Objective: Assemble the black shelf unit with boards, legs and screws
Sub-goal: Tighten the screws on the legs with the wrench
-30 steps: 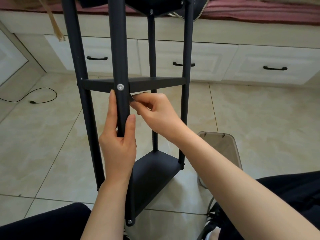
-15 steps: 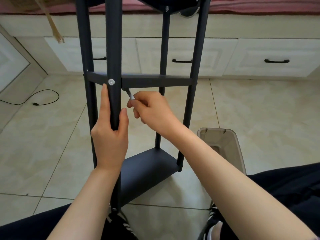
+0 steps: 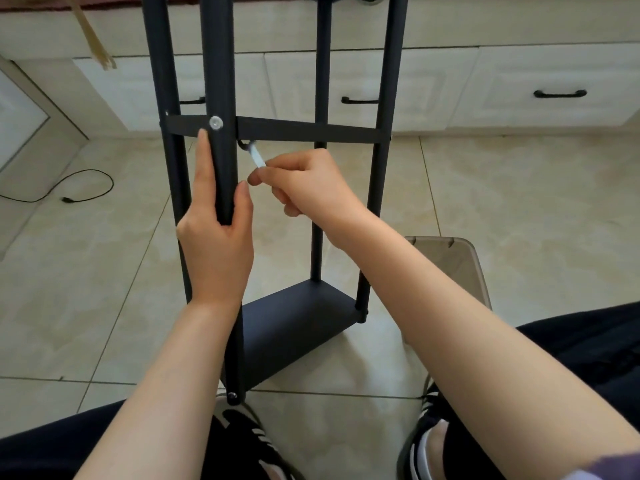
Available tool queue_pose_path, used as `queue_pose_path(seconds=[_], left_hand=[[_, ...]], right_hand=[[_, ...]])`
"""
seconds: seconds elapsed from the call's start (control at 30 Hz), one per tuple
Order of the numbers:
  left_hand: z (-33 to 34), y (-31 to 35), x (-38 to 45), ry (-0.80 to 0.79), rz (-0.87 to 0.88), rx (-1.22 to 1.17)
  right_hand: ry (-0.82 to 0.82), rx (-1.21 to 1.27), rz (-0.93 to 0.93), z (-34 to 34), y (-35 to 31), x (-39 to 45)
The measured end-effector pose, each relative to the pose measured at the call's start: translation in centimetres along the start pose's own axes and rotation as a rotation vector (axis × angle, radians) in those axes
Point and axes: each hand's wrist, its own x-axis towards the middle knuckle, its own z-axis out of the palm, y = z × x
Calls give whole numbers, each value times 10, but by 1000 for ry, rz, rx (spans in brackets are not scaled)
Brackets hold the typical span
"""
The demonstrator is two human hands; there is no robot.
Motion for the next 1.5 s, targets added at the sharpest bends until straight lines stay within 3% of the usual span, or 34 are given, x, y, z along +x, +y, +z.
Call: queue_pose_path(seconds=[0.13, 0.47, 0.63, 0.8, 0.97, 1.13, 1.5], left_hand=[[0, 2, 1, -25, 0, -7], [-1, 1, 2, -26, 9, -9], [1, 2, 2, -8, 26, -41], [3, 2, 0, -14, 49, -37], [4, -1, 0, -5, 52, -38], [4, -2, -1, -12, 11, -53], [3, 5, 0, -20, -8, -61]], right_hand=[[-35, -11, -14, 1, -6, 6], [126, -209, -148, 14, -3, 10], [-45, 116, 52, 12, -6, 8], [139, -213, -149, 11, -3, 9], [36, 3, 5, 7, -8, 6], [146, -177, -124, 10, -8, 10], [236, -165, -208, 14, 9, 9]])
